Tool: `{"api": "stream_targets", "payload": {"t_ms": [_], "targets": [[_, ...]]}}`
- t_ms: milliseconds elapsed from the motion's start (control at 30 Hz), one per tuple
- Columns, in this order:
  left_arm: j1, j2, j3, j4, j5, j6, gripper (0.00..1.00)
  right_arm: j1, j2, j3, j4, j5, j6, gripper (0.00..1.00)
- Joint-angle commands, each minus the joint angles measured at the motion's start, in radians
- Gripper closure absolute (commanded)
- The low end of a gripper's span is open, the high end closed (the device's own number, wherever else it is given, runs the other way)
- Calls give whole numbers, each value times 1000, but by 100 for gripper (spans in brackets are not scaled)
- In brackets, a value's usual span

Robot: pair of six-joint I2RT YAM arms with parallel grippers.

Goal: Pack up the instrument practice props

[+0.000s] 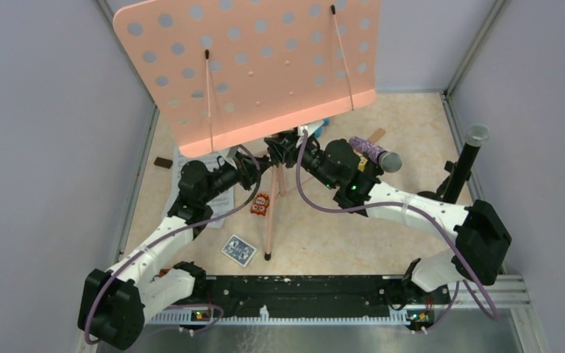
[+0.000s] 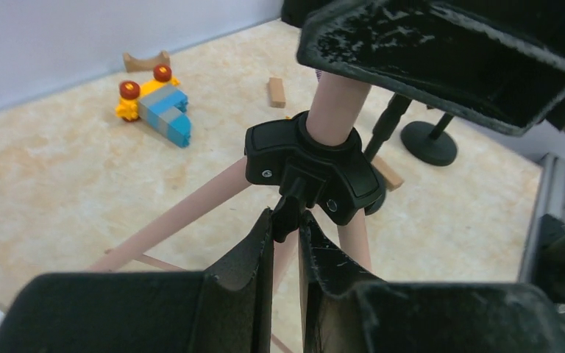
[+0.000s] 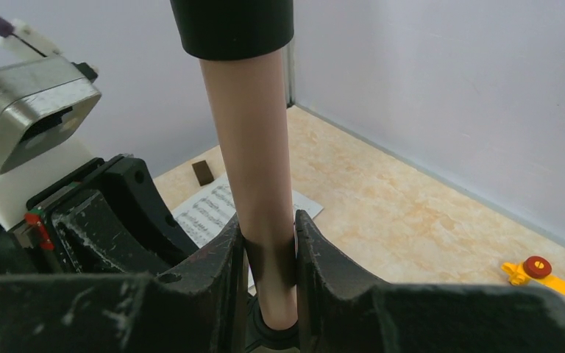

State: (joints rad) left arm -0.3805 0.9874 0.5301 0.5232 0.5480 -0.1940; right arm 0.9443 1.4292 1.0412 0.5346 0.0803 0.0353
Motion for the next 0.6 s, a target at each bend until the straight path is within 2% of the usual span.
{"api": "stream_targets", "payload": {"t_ms": [0, 133, 333, 400, 433, 533, 567], "targets": [[-21, 51, 54, -124, 17, -264, 100, 15, 20, -10, -191, -57, 156, 100], [-21, 98, 109, -207, 51, -370, 96, 14, 15, -8, -203, -52, 152, 100], [-20, 138, 186, -337, 141, -402, 85, 14, 10, -6, -211, -49, 145, 100], [-20, 138, 196, -368, 150, -378, 75, 14, 9, -8, -211, -49, 144, 100], [-18, 136, 201, -388, 150, -362, 68, 14, 10, -9, -211, -49, 144, 100], [-10, 121, 213, -435, 159, -294, 56, 14, 5, -10, -212, -48, 143, 100], [-7, 111, 217, -448, 160, -270, 48, 14, 4, -11, -212, -47, 141, 100]]}}
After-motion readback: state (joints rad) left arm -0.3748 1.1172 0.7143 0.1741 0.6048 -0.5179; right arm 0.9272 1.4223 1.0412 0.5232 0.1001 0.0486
